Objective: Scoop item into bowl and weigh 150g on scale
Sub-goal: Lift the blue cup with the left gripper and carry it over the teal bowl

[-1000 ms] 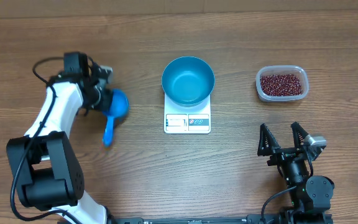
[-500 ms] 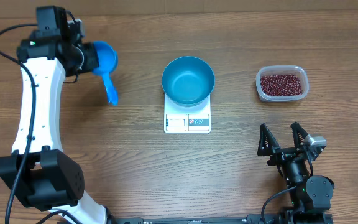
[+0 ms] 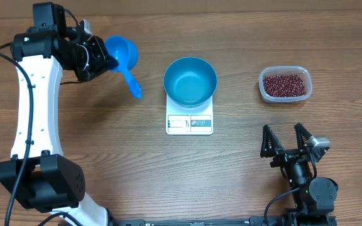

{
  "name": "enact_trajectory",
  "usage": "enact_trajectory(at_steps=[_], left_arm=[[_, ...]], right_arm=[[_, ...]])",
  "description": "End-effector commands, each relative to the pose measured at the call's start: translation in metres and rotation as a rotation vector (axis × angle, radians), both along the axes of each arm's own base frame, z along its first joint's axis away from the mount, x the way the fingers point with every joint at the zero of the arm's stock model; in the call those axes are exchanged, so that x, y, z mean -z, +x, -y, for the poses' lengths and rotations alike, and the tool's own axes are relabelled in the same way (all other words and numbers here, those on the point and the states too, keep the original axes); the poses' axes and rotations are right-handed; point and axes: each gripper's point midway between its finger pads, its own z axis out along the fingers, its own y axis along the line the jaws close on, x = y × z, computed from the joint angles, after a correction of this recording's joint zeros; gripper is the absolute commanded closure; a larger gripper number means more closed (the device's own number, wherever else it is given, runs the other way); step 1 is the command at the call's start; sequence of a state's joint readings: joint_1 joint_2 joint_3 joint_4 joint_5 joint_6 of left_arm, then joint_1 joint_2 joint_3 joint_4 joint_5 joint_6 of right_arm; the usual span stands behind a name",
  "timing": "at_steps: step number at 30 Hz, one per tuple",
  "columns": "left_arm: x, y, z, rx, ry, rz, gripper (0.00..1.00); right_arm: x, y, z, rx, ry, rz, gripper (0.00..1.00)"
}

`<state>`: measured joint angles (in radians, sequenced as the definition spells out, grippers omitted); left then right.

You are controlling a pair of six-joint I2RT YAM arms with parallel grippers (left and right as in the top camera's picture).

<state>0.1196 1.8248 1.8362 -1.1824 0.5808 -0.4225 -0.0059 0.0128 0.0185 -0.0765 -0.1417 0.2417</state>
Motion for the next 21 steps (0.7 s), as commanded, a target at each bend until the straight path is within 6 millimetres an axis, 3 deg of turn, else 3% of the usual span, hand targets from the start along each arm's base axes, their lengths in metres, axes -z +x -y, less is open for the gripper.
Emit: enact_trajectory(at_steps=[1,9,15,21], left_arm=[[-0.018,0.001,0.016,-0.052,-0.162,-0.043,0.96],[-0.012,-0.006,0.019,-0.244,-0.236,-0.222,0.96],[0.011,-0.017,0.018,-0.439,-0.100,-0.357,0.95],[0.024,-0.025,0.042,-0.491,0.066,-0.362,0.96]], right_arm=[[0.002,0.000,0.001,0.008,-0.011,0.004,0.00],[0.002,0.000,0.001,0.008,-0.011,0.004,0.00],[0.002,0.000,0.001,0.008,-0.011,0.004,0.00],[0.002,0.000,0.001,0.008,-0.011,0.004,0.00]])
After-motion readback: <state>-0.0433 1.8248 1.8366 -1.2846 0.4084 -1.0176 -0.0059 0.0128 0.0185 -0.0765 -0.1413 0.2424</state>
